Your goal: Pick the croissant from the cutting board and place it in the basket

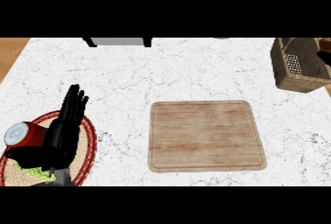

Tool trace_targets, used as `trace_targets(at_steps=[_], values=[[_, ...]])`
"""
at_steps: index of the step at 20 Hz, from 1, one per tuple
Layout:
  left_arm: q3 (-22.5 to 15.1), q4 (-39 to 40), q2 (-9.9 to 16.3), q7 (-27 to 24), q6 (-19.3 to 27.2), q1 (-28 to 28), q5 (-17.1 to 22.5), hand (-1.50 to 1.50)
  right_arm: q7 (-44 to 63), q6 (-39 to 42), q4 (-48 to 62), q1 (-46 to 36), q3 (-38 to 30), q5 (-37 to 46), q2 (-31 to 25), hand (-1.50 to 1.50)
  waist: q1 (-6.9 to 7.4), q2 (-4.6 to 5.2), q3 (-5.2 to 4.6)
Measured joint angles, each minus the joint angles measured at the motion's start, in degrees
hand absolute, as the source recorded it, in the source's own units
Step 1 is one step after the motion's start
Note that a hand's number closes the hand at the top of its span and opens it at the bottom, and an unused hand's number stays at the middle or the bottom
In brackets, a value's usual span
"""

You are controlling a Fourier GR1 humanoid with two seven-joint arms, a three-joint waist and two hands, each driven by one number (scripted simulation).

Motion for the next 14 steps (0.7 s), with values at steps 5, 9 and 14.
trace_targets(at_steps=[5,9,14], values=[[0.1,1.7,-0.3,-0.4,0.0,-1.3,-0.5,0.0,-5.1,-2.9,7.9,-0.3,1.0,2.2,-1.3,1.5,0.08,0.04,0.01],[0.5,1.1,-0.1,0.6,0.0,-1.8,-0.4,0.0,-9.6,-5.0,14.4,-0.5,1.3,3.4,-2.5,1.5,0.18,0.05,0.01],[0.6,0.1,0.0,0.5,-0.4,-0.7,-0.3,0.0,-14.9,-8.1,21.8,-1.3,-0.2,2.8,-3.3,1.5,0.2,0.05,0.01]])
